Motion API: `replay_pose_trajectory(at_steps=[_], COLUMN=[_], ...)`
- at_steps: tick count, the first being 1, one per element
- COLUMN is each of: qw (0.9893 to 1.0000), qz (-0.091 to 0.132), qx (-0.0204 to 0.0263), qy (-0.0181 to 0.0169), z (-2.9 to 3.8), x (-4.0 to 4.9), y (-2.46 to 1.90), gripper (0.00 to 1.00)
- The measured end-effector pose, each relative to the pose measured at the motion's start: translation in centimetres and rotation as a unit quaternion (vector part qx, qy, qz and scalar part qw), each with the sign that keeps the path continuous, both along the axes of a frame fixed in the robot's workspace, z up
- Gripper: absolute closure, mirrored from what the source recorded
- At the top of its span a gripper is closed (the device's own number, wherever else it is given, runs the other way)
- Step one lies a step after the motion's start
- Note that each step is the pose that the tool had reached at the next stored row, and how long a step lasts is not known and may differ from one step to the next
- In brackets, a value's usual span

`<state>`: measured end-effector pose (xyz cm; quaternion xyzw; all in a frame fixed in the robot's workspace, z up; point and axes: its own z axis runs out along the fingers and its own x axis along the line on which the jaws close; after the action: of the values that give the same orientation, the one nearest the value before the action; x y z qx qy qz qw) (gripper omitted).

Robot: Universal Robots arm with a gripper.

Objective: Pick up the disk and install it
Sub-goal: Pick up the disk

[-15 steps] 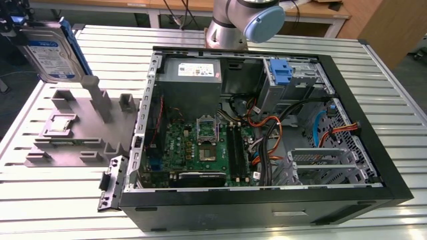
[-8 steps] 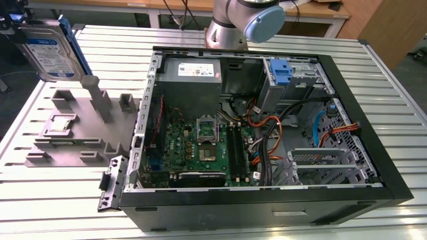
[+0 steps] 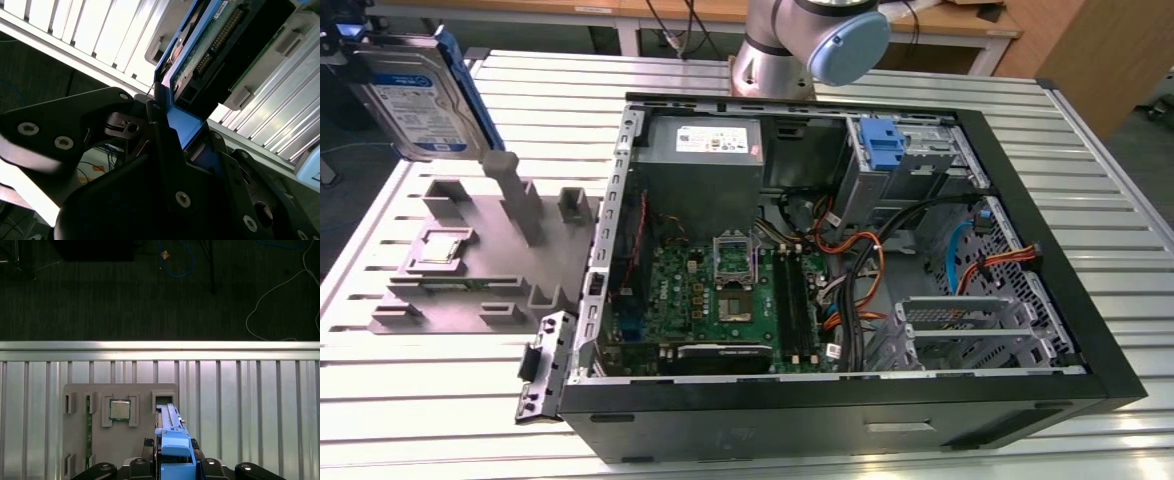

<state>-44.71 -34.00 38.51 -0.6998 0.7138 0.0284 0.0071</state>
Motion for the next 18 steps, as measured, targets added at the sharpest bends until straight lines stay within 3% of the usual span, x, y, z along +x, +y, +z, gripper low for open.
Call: replay_pose_trajectory(at_steps=[16,18], qw=[1.0000,1.0000], qz=[0.000,0.000], qx=[0.0000,0.0000], qy=[0.0000,0.0000], z=[0.29,0.85], x=[0.00,0.00], y=[0.00,0.00], gripper=[0.63,0.63])
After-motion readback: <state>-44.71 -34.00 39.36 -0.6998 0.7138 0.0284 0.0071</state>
